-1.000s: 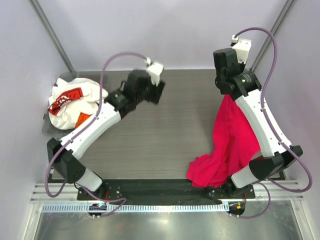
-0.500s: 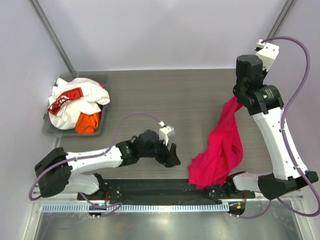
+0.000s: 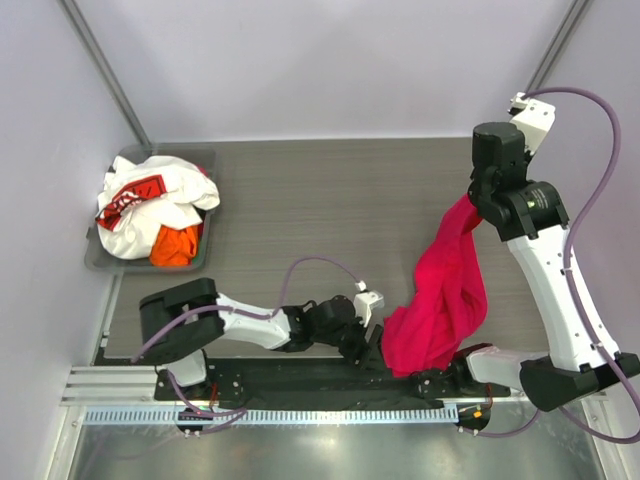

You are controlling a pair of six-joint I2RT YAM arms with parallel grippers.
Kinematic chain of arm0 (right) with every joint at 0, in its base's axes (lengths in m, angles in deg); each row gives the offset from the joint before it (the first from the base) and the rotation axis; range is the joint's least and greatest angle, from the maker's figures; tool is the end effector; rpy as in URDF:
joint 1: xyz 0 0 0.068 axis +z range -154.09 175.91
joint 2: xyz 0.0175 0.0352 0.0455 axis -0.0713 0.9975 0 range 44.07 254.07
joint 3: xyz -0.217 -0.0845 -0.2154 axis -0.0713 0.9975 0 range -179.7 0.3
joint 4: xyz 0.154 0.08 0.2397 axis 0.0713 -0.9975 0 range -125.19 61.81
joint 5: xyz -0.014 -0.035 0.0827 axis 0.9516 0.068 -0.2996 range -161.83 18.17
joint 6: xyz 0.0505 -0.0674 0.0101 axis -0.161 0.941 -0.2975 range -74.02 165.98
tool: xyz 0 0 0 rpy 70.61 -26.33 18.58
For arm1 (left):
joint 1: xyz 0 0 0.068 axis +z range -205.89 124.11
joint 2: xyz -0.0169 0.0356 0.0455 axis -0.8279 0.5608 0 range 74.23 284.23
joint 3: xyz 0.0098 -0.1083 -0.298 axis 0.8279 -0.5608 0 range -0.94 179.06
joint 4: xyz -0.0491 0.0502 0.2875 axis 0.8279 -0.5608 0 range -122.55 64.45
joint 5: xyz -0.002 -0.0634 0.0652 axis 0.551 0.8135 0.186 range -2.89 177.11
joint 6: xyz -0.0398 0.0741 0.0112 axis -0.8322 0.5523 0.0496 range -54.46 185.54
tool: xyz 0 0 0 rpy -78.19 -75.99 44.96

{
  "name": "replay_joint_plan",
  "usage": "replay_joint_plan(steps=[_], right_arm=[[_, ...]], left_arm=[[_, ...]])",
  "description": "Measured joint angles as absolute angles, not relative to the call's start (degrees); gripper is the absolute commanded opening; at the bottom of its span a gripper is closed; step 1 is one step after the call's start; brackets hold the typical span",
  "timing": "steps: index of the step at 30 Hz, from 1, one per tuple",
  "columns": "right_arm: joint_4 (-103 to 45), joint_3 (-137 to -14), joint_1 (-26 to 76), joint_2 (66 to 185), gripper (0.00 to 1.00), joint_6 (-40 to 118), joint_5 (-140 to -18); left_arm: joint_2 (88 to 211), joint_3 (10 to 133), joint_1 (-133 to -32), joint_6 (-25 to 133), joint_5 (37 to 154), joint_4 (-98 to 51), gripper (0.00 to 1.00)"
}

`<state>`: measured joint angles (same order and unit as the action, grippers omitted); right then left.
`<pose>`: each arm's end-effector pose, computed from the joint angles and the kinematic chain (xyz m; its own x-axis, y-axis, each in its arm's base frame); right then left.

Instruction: Fold and stack the t-shirts

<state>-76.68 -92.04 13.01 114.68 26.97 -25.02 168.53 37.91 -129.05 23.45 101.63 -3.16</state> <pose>0.2722 0.0268 0.5092 -0.2698 0.1502 -0.9511 0.5382 0.8426 -0.0195 0.0907 -0.3643 0.1448 -0.7791 0.3343 -0.5303 0.6268 0.4088 -0.6633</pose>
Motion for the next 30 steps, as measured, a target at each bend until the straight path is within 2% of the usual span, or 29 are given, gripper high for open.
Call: replay_joint_plan(steps=[6,9,11,12,13,15,16,22,25,27,30], right_arm=[[-76.7,-91.5,12.9,113.1,0.01,26.9,-25.0],[-76.7,-90.9,12.9,113.0,0.01,26.6,-25.1],[-76.8,-90.5,12.9,113.0,0.01,26.6,-25.1],[-76.9,-90.3,12.9,113.0,0.01,26.5,-25.2],[-76.9,-90.2,12.9,113.0,0.01,26.5,-25.3],[-77.0,-90.0,12.9,113.0,0.01,26.3,-25.3],[-77.0,-90.0,12.9,113.0,0.01,26.3,-25.3],[-77.1,-90.0,12.6,112.9,0.01,26.4,-25.3],[-77.4,-90.1,12.6,112.5,0.01,26.4,-25.5],[-78.3,-90.6,12.6,111.9,0.01,26.4,-25.9],[-79.2,-91.9,12.6,110.4,0.01,26.4,-27.4]], left_arm=[[174.5,40.5,-130.2,21.3,102.0,0.5,0.65],[175.9,41.7,-130.6,20.6,102.2,1.6,0.6],[176.6,42.3,-130.8,20.3,102.2,2.1,0.46],[176.7,42.4,-130.8,20.1,102.2,2.1,0.3],[176.7,42.5,-130.8,19.7,102.1,2.1,0.2],[176.7,42.5,-130.9,19.5,101.9,2.1,0.05],[176.7,42.5,-130.9,19.6,101.6,1.8,0.02],[172.0,43.6,-130.9,21.4,97.2,-7.8,0.0],[165.8,46.7,-130.9,24.5,91.3,-19.7,0.0],[159.9,52.9,-130.9,28.6,84.3,-32.3,0.0],[154.8,61.3,-130.9,33.4,76.8,-43.4,0.0]])
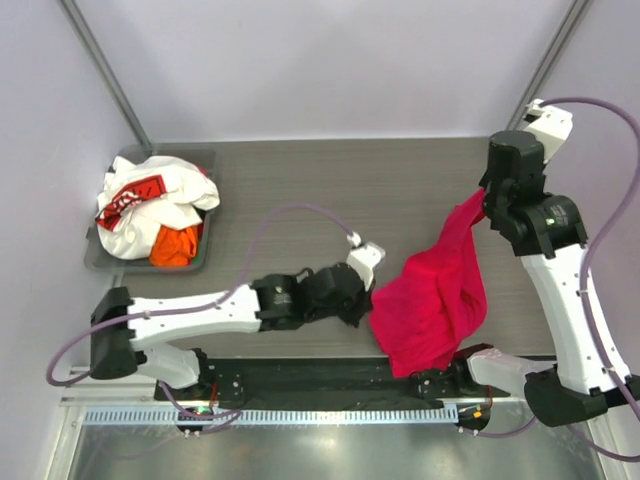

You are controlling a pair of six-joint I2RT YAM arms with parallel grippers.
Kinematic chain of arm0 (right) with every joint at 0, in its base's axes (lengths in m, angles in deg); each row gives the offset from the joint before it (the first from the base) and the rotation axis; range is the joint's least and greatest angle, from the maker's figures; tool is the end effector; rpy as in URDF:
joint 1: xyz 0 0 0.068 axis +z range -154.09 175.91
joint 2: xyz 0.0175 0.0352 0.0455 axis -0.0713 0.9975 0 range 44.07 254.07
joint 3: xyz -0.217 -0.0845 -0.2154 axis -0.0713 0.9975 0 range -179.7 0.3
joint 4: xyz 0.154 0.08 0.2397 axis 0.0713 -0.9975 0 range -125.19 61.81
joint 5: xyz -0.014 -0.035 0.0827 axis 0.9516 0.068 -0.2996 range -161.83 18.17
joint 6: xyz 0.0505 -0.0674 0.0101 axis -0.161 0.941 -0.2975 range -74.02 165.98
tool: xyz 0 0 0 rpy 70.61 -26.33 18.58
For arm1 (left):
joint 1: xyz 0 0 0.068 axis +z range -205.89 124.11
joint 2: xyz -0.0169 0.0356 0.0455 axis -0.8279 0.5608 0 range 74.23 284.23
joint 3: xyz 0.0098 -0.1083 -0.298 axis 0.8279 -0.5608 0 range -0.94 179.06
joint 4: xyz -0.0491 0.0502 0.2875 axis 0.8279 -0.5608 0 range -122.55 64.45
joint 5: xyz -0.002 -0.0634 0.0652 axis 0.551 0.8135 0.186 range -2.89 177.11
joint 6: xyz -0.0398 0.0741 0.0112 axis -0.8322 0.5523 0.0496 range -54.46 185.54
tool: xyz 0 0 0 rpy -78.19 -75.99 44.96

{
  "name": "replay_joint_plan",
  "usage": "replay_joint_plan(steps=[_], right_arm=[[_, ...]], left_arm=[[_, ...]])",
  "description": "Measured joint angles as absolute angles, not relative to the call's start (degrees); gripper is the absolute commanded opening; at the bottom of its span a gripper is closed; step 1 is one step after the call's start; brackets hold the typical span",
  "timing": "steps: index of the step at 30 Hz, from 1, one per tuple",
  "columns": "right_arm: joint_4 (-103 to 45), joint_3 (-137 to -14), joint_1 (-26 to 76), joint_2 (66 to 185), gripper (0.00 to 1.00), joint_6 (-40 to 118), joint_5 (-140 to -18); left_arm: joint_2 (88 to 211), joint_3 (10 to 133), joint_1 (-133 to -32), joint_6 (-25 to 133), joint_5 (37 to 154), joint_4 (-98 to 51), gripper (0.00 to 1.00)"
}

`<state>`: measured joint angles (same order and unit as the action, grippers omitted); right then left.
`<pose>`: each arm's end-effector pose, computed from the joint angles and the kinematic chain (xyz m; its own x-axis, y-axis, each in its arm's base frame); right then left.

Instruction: Fold and stack the t-shirts

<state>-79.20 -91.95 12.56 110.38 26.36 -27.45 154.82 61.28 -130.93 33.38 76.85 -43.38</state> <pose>0.2427 0.0181 0.5202 -0.2474 0.1765 -0.9527 0.5151 0.8568 0.0250 0.1095 -0.3584 0.3003 -0.6153 0.2739 -0.7392 0.6923 0.6362 -0.3405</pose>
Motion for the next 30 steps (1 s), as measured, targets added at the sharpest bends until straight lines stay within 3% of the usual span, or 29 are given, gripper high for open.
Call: replay_joint_plan(steps=[6,14,22,30], right_arm=[[-79.2,-95.4,12.6,103.2,0.01,26.4,-33.4],[-76.9,-96.8,12.5,90.2,0.01,27.1,-43.1],[-73.2,-97.9,12.6,78.7,0.01,27.9,-50.4],[-72.0,-100.8,12.5,76.7,0.01,28.2,-57.9]], left_arm=[[147.5,84.5,-130.9,46.3,57.7,-64.8,0.0],[144.6,104.6,-130.9,67.5,42.0,-72.7,0.0],[137.8,112.4,-130.9,82.4,43.0,-70.0,0.0],[133.9,120.5,-130.9,87.2,48.5,-68.2,0.0]])
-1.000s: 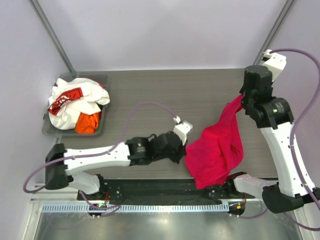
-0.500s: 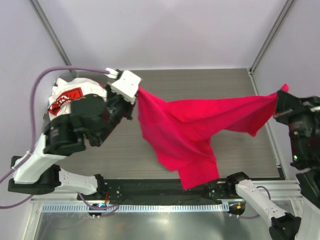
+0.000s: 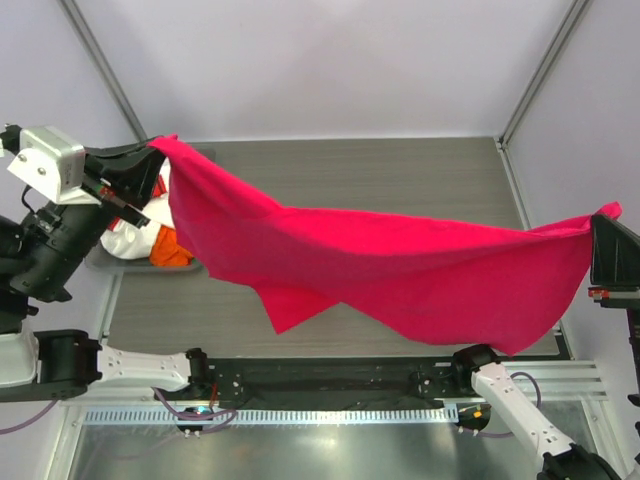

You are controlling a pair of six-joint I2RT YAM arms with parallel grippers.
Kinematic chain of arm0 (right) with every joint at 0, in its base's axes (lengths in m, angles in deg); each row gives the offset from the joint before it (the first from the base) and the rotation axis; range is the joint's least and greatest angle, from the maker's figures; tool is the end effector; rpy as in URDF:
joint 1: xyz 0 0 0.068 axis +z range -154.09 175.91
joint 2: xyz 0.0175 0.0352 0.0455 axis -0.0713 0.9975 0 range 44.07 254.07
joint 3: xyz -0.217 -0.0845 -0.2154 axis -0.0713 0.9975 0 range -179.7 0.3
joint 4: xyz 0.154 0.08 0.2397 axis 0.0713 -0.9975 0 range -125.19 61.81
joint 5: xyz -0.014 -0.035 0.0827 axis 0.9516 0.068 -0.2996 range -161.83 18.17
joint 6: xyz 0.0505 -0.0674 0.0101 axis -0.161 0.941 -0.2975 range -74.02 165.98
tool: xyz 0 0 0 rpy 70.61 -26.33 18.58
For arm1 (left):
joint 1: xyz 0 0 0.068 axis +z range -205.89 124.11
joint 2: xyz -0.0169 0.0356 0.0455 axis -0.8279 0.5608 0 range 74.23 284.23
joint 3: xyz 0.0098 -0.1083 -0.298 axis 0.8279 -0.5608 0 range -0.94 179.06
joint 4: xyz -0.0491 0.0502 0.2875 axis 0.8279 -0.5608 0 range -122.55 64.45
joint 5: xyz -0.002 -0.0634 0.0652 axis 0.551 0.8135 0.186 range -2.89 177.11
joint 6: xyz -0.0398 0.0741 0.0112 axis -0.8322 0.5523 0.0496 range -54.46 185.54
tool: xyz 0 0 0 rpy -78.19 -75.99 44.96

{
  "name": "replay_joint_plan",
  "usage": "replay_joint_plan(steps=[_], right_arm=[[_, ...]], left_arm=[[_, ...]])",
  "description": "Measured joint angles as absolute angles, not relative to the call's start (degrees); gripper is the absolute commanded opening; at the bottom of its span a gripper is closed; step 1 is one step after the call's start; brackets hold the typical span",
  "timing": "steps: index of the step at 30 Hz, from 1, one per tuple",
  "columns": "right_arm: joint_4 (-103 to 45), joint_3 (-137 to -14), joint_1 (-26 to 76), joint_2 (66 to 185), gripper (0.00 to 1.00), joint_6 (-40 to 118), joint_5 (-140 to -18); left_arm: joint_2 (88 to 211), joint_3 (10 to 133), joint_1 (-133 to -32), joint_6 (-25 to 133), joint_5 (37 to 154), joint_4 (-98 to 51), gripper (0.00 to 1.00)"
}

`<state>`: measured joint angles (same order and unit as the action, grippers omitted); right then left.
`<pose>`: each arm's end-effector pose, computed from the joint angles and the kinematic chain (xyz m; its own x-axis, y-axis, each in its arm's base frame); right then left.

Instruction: Fold and stack the t-shirts

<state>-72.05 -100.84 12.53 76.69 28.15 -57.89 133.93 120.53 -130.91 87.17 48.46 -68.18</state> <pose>-0.0529 -0.0345 0.6254 0.3599 0.4174 -0.8344 -0.1870 0.9084 0.3738 0.0629 -0.0546 0.7008 0.3007 -0.0100 -0.9537 0.5284 0.8342 0.1579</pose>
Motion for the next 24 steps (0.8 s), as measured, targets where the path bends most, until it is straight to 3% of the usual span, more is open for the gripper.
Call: replay_joint_plan(steps=[10,17,20,24], right_arm=[[-70.7,-107.3,12.5,79.2,0.01,30.3,-61.5],[-70.6,-103.8,12.4,86.1,0.01,28.1,-52.4],[-70.9,-101.0,12.3,93.7,0.01,27.4,-46.2],[-70.7,-96.3,12.1,107.1,0.01,26.1,-37.3]], left_arm=[[139.0,123.9,-130.9,92.8,55.1,-64.6,0.0],[145.8,120.2,-130.2,98.7,54.7,-55.8,0.0],[150.7,120.0,-124.3,98.0,58.9,-54.4,0.0],[159.8,118.9,-107.7,91.4,68.7,-54.1,0.0]])
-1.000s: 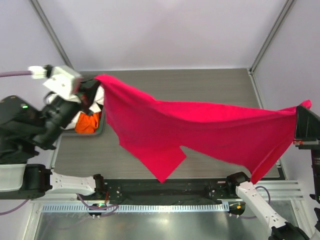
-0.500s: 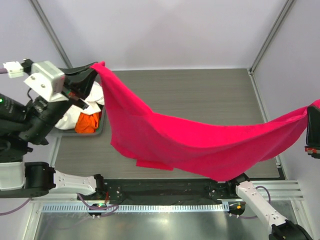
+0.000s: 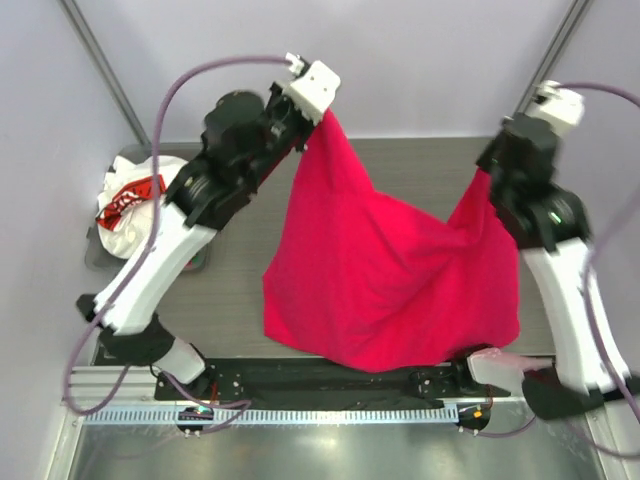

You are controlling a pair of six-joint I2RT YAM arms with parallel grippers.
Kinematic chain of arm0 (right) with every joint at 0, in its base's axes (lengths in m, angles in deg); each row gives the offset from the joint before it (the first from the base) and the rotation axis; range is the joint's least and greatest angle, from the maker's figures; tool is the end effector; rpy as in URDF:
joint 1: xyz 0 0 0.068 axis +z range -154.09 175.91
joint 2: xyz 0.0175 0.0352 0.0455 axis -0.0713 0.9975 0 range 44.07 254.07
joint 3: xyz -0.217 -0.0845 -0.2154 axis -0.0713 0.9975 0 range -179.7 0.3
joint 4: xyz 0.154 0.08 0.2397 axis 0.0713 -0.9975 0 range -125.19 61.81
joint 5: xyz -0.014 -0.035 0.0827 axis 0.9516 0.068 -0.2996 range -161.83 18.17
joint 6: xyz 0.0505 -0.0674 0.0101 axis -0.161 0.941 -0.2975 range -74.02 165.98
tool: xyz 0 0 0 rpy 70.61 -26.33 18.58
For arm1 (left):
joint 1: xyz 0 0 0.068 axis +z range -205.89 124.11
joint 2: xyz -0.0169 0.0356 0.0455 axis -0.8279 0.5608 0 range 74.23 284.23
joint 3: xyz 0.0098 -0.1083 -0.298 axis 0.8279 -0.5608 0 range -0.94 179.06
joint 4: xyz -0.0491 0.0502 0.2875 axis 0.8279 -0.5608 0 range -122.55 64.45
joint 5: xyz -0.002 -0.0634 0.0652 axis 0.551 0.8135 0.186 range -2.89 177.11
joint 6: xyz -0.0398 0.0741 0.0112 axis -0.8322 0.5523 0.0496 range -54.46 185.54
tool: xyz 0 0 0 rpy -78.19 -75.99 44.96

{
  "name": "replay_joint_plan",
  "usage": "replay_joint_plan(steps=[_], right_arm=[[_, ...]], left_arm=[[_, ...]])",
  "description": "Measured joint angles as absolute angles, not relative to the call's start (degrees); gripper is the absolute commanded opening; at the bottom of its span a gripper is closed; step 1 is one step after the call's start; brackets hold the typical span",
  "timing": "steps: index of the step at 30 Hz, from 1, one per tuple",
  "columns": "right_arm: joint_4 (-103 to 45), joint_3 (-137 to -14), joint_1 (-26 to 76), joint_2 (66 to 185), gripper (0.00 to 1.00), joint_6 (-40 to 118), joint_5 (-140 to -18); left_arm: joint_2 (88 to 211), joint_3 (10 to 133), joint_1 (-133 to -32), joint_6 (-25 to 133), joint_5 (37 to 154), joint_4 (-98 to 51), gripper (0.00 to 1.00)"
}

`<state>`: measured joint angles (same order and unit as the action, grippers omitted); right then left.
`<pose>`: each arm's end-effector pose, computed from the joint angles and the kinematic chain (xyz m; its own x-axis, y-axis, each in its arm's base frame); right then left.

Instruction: Fold and stack the t-shirts

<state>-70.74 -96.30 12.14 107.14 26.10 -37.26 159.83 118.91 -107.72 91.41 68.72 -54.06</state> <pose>0.2182 0.0194 0.5739 -0.0369 0.2808 -0.9590 0.3407 0.9057 0.2521 0.2282 -0.2522 0.6449 0.2966 0.2927 -0.9090 0.4698 0.7840 0.4058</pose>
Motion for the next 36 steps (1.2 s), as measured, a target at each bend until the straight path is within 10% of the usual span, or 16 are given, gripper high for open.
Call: replay_joint_plan(steps=[5,6,7,8,15,28,36], right_arm=[[-70.1,-94.8,6.4,127.1,0.1,22.4,-33.7],[-70.3,-95.0,4.3,130.8,0.4,21.3,-34.4],[-71.3,-96.3,2.0,134.7,0.93,20.0,-35.1],[-72.6,-99.2,-0.2,139.4,0.99,19.2,-36.4],[-78.9,-110.1,-3.9,152.6,1.0,17.7,-40.7],[-68.4,-72.5,0.9,131.1,1.0,15.2,-56.9],[-63.2,-68.4,1.5,142.3,1.0,15.0,-64.2]], left_arm=[[176.6,123.5,-89.2,79.4,79.8,-55.0,0.07],[180.9,126.0,-86.6,77.4,81.2,-55.4,0.21],[186.6,129.8,-84.0,74.3,82.6,-55.9,0.74],[189.9,130.7,-82.1,71.8,83.5,-54.9,0.95],[203.4,130.3,-73.6,55.4,88.4,-62.2,1.0],[175.5,89.4,-75.7,44.8,87.4,-58.4,1.0],[185.5,86.7,-75.7,41.9,89.1,-53.1,1.0]])
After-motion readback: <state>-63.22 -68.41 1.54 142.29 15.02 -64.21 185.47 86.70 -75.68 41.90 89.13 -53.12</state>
